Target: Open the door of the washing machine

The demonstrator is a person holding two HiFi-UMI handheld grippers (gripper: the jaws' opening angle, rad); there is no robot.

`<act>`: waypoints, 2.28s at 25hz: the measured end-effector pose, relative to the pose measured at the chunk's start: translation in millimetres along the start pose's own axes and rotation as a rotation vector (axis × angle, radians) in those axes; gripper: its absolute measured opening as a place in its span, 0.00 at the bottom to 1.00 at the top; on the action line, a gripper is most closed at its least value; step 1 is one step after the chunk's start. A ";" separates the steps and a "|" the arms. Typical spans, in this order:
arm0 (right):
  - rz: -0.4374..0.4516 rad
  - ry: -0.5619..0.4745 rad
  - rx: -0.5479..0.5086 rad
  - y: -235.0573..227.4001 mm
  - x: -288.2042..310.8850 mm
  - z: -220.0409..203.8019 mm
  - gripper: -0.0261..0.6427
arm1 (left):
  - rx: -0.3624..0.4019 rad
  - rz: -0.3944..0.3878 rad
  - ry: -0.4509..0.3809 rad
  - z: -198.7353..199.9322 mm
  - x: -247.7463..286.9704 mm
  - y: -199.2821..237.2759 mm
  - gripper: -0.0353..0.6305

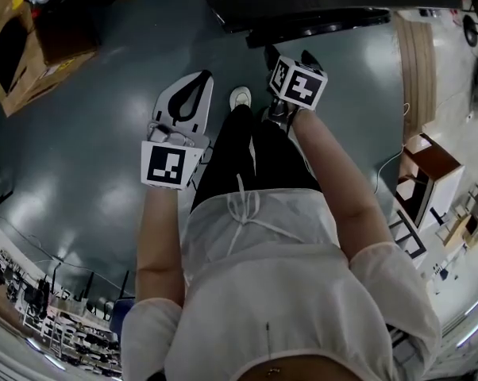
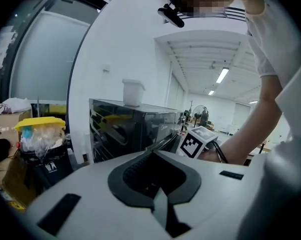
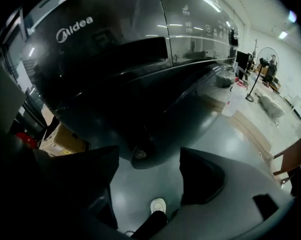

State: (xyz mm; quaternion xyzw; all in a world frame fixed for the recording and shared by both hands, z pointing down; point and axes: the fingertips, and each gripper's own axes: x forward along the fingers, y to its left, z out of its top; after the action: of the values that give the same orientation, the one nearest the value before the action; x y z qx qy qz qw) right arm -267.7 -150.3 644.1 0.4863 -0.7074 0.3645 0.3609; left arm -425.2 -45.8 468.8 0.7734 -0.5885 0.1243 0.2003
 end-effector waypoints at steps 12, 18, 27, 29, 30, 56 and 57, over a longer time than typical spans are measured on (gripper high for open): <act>-0.071 0.046 0.075 2.1 36.7 2.4 0.45 | 0.013 0.026 0.016 -11.3 16.0 20.8 0.09; -0.063 0.026 0.146 7.5 38.0 -3.1 0.35 | 0.022 0.021 0.022 -14.5 18.4 20.3 0.09; -0.040 0.054 0.192 3.4 34.6 -15.0 0.32 | 0.032 0.011 0.041 -25.9 17.2 15.5 0.09; -0.040 0.066 0.197 -0.8 30.2 -21.1 0.31 | 0.036 0.001 0.045 -26.7 19.5 8.3 0.09; -0.037 0.069 0.196 -3.5 27.8 -24.2 0.31 | 0.037 -0.004 0.045 -26.6 21.1 4.3 0.09; 0.069 0.194 -0.034 -150.9 -58.0 -134.4 0.24 | -0.002 0.090 -0.071 -44.7 16.5 -181.1 0.09; 0.064 0.194 -0.036 -160.8 -62.5 -139.4 0.23 | 0.005 0.088 -0.062 -46.9 15.0 -191.4 0.09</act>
State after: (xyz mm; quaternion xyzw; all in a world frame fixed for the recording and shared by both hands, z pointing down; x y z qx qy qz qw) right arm -76.4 -45.0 682.6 0.4193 -0.6909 0.4083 0.4245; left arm -235.3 6.1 485.6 0.7506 -0.6276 0.1105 0.1745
